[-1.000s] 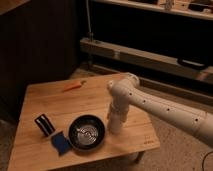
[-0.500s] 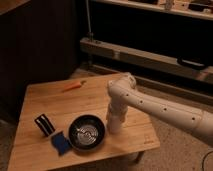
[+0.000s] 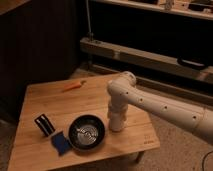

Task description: Place the ceramic cup over the eraser

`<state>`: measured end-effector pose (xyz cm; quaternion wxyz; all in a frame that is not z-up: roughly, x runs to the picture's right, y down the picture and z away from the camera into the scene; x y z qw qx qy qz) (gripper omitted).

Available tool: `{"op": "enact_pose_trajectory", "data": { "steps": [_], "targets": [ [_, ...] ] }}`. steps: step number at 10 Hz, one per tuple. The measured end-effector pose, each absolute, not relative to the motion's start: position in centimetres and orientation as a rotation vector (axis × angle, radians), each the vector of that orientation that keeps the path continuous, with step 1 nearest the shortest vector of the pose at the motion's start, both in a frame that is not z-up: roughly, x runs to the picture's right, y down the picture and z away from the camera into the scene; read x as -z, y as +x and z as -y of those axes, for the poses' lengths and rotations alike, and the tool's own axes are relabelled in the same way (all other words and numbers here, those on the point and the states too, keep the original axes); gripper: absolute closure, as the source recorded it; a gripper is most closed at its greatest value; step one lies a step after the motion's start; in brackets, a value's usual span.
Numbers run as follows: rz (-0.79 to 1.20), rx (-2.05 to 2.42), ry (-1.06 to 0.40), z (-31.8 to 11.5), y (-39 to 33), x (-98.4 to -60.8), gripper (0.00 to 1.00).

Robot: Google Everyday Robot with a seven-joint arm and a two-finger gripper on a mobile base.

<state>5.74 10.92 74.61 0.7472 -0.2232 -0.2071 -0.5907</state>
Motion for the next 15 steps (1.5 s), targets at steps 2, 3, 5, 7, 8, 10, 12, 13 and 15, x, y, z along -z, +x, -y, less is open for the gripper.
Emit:
{"op": "enact_pose_trajectory", "data": {
  "steps": [2, 3, 5, 7, 8, 10, 12, 13, 15],
  "targets": [
    [0.429, 1.295, -0.474, -7.4, 5.6, -71.5, 1.00],
    [0.430, 1.300, -0.462, -5.6, 5.4, -69.9, 1.00],
    [0.481, 1.317, -0.425, -3.1, 4.1, -67.1, 1.00],
    [0.611, 1.351, -0.374, -2.6, 1.8, -65.0, 1.00],
    [0.630, 1.354, -0.369, -2.6, 1.6, -64.7, 1.00],
    [0.631, 1.355, -0.368, -2.6, 1.5, -64.7, 1.00],
    [0.631, 1.355, -0.367, -2.6, 1.5, -64.7, 1.00],
    [0.631, 1.354, -0.367, -2.6, 1.5, -64.7, 1.00],
    [0.631, 1.353, -0.368, -2.6, 1.6, -64.7, 1.00]
  ]
}}
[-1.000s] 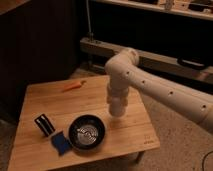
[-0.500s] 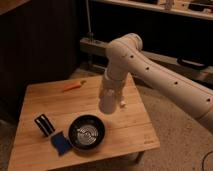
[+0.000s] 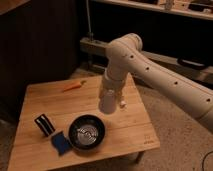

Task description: Place the ceramic cup over the eraser

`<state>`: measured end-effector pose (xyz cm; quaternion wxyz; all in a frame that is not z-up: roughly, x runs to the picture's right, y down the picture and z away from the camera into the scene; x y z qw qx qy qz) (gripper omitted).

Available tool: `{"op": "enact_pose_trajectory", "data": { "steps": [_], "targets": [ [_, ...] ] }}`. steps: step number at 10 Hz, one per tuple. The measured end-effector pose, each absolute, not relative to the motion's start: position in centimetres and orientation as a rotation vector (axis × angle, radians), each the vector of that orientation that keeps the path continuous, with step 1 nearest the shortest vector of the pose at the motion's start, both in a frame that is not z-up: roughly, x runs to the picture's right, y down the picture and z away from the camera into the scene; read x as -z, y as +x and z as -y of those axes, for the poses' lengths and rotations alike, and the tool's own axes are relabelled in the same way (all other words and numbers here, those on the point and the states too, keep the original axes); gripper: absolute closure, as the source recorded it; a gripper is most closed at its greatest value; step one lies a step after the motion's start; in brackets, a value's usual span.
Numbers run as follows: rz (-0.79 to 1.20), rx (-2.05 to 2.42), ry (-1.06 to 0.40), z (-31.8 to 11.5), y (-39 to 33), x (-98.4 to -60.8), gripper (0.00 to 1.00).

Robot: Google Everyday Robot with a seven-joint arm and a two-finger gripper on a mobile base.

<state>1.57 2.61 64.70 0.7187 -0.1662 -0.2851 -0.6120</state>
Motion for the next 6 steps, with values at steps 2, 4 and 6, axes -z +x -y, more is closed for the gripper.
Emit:
{"op": "enact_pose_trajectory", "data": {
  "steps": [2, 4, 6],
  "targets": [
    [0.630, 1.365, -0.354, -2.6, 1.3, -64.4, 1.00],
    [0.622, 1.403, -0.317, -2.2, 0.1, -62.8, 1.00],
    [0.618, 1.462, -0.256, -1.3, -1.8, -60.0, 1.00]
  ]
}}
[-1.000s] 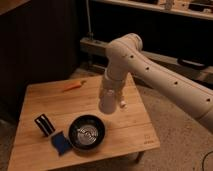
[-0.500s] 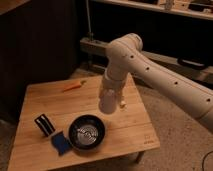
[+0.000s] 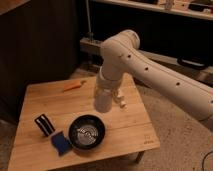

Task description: Place the ceramic cup over the eraser

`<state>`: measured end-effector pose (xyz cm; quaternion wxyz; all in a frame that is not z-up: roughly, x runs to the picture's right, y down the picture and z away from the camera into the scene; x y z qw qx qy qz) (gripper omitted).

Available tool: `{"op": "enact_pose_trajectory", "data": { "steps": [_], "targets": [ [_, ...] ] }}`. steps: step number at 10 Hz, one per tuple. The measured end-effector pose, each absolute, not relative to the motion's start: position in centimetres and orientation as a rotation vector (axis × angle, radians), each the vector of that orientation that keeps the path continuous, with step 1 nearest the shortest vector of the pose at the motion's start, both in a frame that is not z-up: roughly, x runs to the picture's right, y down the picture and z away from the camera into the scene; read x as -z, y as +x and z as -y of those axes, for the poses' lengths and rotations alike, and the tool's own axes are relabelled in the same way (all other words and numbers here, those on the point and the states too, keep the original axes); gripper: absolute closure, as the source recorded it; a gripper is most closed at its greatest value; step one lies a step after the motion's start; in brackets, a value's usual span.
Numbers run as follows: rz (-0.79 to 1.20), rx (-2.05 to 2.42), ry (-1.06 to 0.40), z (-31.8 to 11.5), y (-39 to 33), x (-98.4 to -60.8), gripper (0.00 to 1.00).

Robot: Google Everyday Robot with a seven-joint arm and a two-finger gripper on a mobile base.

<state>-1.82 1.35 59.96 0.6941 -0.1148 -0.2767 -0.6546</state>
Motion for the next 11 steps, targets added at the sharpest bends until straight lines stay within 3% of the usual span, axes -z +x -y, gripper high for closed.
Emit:
{"op": "enact_pose_trajectory", "data": {
  "steps": [3, 5, 11],
  "targets": [
    [0.639, 1.579, -0.162, 2.4, -7.1, -54.8, 1.00],
    [0.665, 1.639, -0.131, 4.2, -10.5, -53.2, 1.00],
    [0.731, 1.813, -0.101, 4.6, -16.9, -52.1, 1.00]
  ]
}}
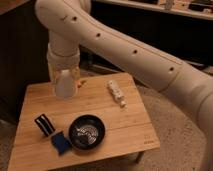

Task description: Place the ceramic cup over the eraser

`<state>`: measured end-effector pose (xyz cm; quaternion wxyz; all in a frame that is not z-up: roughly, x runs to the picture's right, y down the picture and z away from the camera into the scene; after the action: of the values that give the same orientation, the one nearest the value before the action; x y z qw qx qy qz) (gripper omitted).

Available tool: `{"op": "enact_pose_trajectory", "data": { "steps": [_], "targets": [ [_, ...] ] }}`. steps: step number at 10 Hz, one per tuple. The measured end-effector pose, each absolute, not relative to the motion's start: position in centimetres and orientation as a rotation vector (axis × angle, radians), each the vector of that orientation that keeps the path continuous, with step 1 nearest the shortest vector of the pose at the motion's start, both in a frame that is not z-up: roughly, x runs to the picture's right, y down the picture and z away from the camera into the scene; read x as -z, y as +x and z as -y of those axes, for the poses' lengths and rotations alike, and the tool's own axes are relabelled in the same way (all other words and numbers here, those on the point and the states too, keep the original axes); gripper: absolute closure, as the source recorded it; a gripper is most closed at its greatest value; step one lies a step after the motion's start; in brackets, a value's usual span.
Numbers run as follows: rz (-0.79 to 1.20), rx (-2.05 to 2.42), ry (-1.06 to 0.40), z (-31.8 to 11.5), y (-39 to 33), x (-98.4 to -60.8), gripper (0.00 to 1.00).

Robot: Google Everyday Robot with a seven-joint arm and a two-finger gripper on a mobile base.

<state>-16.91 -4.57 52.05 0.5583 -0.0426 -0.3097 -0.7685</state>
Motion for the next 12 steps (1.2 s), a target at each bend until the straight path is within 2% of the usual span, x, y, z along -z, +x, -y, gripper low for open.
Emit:
{"op": "enact_pose_trajectory", "data": {
  "steps": [7, 12],
  "targets": [
    [0.867, 1.985, -0.076, 4.1, -24.2, -53.3, 1.00],
    [0.936, 2.049, -0.074, 1.3, -27.3, -55.7, 1.00]
  ]
}}
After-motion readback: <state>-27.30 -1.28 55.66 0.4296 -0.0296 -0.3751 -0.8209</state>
